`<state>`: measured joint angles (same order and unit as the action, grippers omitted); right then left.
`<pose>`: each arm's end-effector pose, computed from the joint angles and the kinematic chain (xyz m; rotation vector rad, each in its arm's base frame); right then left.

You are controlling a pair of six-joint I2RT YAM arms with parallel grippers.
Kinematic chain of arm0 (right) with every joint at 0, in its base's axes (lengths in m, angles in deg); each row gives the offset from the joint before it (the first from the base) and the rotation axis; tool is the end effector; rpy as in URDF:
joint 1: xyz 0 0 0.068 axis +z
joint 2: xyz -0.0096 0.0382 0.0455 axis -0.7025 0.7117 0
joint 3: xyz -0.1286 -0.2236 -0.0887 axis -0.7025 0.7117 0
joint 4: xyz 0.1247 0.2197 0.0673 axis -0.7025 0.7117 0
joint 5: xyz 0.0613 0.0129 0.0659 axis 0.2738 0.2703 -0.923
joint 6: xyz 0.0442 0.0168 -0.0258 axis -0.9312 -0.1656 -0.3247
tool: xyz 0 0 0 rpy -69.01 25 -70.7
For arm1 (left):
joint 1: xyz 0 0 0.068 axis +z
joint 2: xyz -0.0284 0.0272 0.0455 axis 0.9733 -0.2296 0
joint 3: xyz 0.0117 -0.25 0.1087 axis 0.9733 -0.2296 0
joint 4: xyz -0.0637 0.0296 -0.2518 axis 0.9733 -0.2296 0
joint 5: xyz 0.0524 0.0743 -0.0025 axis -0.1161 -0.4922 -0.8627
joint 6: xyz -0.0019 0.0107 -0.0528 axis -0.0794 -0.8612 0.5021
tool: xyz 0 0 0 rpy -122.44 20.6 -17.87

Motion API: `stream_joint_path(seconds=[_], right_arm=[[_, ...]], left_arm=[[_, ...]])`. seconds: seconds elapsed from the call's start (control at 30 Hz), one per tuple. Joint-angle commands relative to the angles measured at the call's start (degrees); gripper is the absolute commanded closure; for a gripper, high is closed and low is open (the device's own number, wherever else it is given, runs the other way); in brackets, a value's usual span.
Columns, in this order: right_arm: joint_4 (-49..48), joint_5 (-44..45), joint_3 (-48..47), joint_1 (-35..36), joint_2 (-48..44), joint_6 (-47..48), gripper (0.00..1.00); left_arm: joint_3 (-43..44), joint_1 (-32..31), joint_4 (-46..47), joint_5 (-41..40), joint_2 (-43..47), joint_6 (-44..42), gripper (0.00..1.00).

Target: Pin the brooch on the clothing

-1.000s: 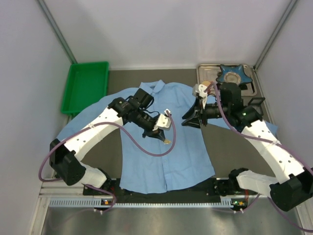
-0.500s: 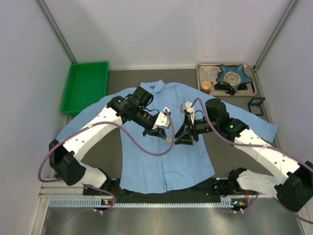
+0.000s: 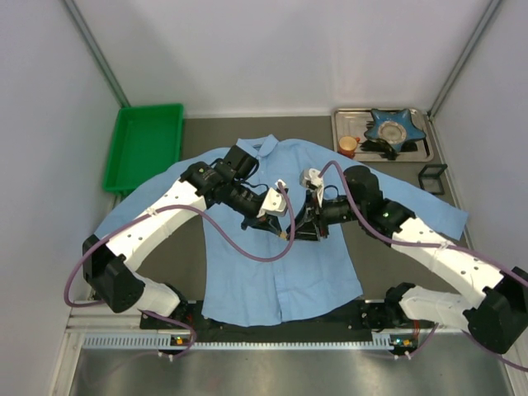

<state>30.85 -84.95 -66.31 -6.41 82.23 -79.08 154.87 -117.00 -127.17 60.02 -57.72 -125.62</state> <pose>0.1696 0.1694 0.3068 -1.1975 1.6900 1.3612 0.1941 -0.2018 0.3375 1.9226 1.3238 -1.0646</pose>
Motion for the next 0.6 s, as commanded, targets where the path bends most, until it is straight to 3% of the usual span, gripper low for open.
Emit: stream_joint_path(seconds=[0.0,0.3,0.43,0.53,0.57], right_arm=[[-4.8,0.7,-1.3,1.2,1.0,-2.7,0.72],[-4.7,4.0,-2.2,2.9,2.7,-1.2,0.81],[-4.6,5.1,-2.2,3.0,2.9,-1.1,1.0],[-4.5,5.9,-2.7,3.0,3.0,-0.8,1.0],[-4.6,6.5,-2.9,3.0,2.9,-0.8,1.0]], left_arm=[[1.6,0.0,1.3,2.4,-0.1,-0.2,1.0],[1.5,0.1,2.1,2.3,-0.2,0.6,1.0],[1.0,0.1,1.9,2.3,-0.1,0.6,1.0],[0.7,0.1,2.2,1.6,0.0,1.2,1.0],[0.7,0.2,2.5,1.0,0.0,2.1,0.94]])
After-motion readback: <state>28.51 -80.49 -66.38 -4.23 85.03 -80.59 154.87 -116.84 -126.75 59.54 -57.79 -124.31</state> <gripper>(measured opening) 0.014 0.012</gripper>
